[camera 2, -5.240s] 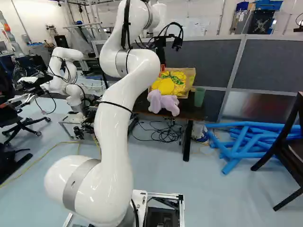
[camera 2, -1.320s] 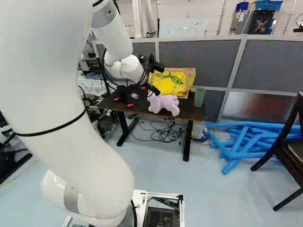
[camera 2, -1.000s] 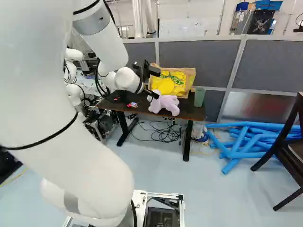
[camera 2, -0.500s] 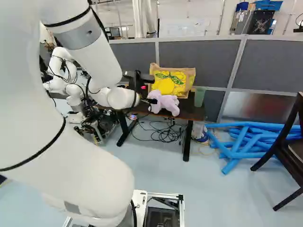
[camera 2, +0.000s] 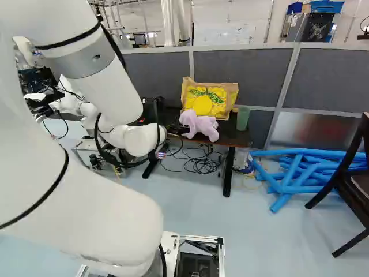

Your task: Pick up the bag on the ground and place it on the table

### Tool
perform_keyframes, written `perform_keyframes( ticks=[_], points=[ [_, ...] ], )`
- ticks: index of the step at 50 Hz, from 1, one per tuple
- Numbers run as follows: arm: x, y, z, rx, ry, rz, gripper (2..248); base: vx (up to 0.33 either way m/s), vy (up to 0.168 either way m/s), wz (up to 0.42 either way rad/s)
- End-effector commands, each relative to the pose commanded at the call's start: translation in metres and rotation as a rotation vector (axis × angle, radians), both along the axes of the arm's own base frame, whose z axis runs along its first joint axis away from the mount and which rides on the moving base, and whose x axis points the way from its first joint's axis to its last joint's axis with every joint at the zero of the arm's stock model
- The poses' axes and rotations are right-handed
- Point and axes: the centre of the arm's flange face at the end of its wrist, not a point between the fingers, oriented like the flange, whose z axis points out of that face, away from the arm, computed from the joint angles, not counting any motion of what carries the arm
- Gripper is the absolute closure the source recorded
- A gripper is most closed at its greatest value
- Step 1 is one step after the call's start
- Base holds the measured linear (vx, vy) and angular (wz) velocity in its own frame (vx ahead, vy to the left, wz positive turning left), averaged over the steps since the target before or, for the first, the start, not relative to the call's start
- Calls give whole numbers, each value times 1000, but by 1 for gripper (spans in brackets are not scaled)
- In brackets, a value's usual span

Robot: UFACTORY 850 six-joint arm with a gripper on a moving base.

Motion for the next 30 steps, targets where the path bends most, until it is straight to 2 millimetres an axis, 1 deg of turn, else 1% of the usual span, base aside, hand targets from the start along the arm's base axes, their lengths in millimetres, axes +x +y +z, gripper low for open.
perform_keyframes(
  ticks=[15, 30],
  points=[
    [-21, 1, -9, -36, -33, 18, 3, 0, 0, 0],
    [-34, 2, -15, -58, -54, 29, 3, 0, 0, 0]
  ],
)
